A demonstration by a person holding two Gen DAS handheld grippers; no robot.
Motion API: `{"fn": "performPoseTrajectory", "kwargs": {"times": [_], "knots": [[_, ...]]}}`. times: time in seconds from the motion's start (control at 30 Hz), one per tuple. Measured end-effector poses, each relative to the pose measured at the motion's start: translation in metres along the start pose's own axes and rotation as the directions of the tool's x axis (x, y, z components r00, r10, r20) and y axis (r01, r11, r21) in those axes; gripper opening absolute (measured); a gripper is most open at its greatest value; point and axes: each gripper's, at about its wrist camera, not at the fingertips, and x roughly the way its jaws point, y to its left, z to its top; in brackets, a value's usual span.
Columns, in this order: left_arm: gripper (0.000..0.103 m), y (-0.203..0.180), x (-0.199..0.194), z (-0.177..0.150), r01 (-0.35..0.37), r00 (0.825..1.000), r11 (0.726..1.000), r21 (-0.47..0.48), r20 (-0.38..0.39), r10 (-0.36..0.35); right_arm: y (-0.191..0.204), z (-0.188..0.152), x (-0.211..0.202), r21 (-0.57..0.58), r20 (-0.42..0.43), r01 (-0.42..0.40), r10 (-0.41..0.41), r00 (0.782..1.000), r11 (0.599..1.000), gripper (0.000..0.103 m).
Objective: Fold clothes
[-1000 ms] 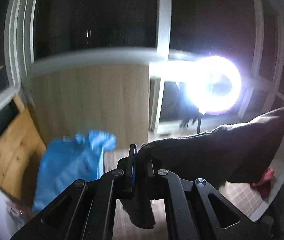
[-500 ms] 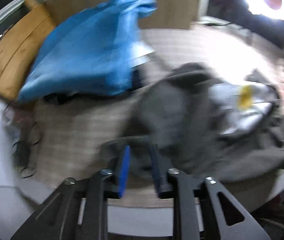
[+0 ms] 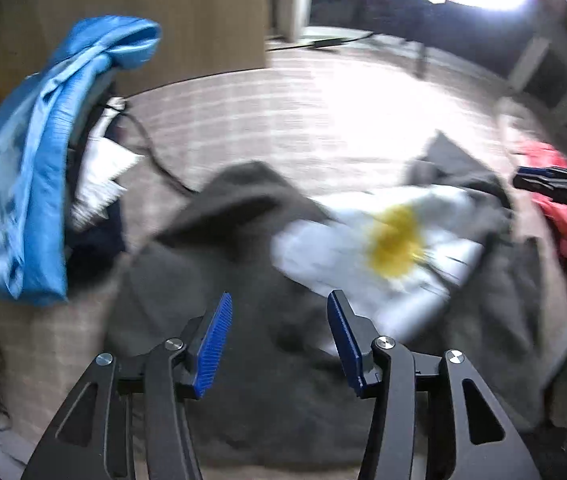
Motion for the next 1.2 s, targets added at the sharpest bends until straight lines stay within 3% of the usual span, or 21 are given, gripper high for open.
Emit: {"fn": "performPoseTrajectory", "kwargs": {"times": [0.2,0.37,0.47,0.6,0.67,0.7,0.73,0.77,0.9,1.03,1.13,1.2], "knots": [[0.049,0.039,0.038,0.036,-0.111,0.994,0.993,-0.034,-0.025,0.11,0.008,0.047,0.049,-0.079,-0.028,0.115,-0.118,0.993,0.99,0.053],[0.052,0.047,0.068,0.056,-0.071,0.995,0.997,-0.039,-0.071,0.069,0.005,0.068,0.08,-0.085,-0.083,0.12,-0.127,0.988,0.989,0.055],[0.053,0.041,0.087,0.063,-0.07,0.992,0.998,0.001,-0.101,0.069,0.009,0.068,0.093,-0.113,-0.133,0.083,-0.098,0.986,0.99,0.061],[0.053,0.032,0.106,0.065,-0.077,0.989,0.996,0.053,-0.125,0.083,0.022,0.062,0.094,-0.188,-0.117,0.097,-0.12,0.986,0.977,0.064],[0.048,0.03,0.107,0.065,-0.067,0.991,0.995,0.069,-0.115,0.075,0.021,0.059,0.091,-0.184,-0.101,0.087,-0.107,0.989,0.979,0.054],[0.042,0.029,0.106,0.064,-0.058,0.992,0.996,0.073,-0.104,0.066,0.021,0.058,0.088,-0.188,-0.09,0.079,-0.097,0.991,0.979,0.035],[0.021,0.031,0.098,0.063,-0.049,0.994,0.996,0.069,-0.09,0.055,0.021,0.057,0.085,-0.195,-0.084,0.063,-0.081,0.993,0.979,0.011],[0.009,0.033,0.091,0.062,-0.039,0.996,0.997,0.065,-0.075,0.044,0.021,0.057,0.083,-0.196,-0.09,0.045,-0.064,0.994,0.98,0.005],[0.003,0.04,0.062,0.057,0.001,1.0,0.999,0.052,-0.017,0.0,0.019,0.054,0.065,-0.171,-0.067,0.001,-0.012,0.998,0.985,0.004],[0.002,0.047,0.033,0.052,0.041,0.998,0.998,0.04,0.041,-0.043,0.007,0.053,0.013,-0.076,0.073,0.016,-0.011,0.997,0.997,0.004],[0.002,0.052,0.012,0.049,0.07,0.994,0.997,0.033,0.085,-0.073,-0.009,0.05,-0.037,0.015,0.197,0.03,-0.033,0.98,0.999,0.004],[0.001,0.061,-0.002,0.058,0.046,0.992,0.999,0.028,0.116,-0.049,-0.021,0.045,-0.069,0.056,0.274,0.046,-0.06,0.96,0.997,0.004]]}}
